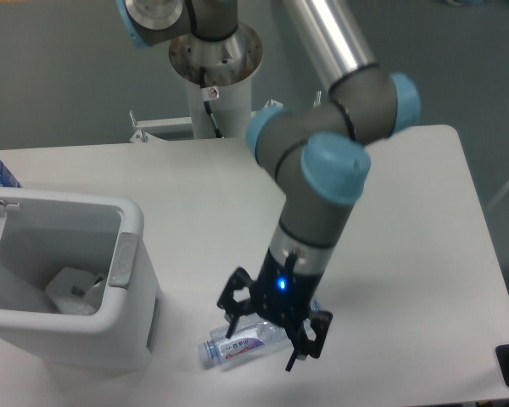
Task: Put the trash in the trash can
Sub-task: 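Move the open gripper down over the clear water bottle, then close the gripper on the water bottle and lift it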
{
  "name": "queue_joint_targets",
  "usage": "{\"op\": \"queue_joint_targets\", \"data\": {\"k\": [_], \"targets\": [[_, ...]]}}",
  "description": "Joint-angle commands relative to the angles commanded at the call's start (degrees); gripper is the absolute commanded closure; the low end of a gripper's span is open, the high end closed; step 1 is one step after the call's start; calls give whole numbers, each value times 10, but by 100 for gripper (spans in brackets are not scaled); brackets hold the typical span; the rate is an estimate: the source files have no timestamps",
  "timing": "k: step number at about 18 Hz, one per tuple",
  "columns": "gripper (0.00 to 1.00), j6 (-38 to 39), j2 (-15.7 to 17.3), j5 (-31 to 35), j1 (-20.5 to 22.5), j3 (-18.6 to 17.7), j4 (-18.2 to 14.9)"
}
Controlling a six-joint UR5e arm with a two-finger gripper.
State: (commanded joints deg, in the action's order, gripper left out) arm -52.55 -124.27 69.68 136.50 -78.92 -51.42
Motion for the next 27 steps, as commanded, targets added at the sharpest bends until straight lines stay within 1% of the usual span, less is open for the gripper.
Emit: {"op": "queue_joint_targets", "data": {"k": [3, 5, 8, 13, 15, 16, 18, 20, 21, 24, 25, 26, 27], "targets": [[0, -15, -12, 11, -11, -12, -15], [0, -30, -15, 26, -16, -28, -15], [0, -41, -17, 54, -32, -40, -16], [0, -41, -32, 56, -38, -44, -15], [0, -41, -40, 70, -42, -43, -14], [0, -41, -40, 81, -44, -43, -14], [0, -40, -43, 85, -55, -43, -14], [1, -40, -44, 90, -55, -41, -15], [7, -40, -45, 98, -55, -39, -15], [41, -42, -45, 111, -55, -37, -20], [50, -42, -44, 111, -55, -36, -20], [56, -42, -43, 111, -55, -36, -21], [61, -42, -42, 111, -55, -35, -21]]}}
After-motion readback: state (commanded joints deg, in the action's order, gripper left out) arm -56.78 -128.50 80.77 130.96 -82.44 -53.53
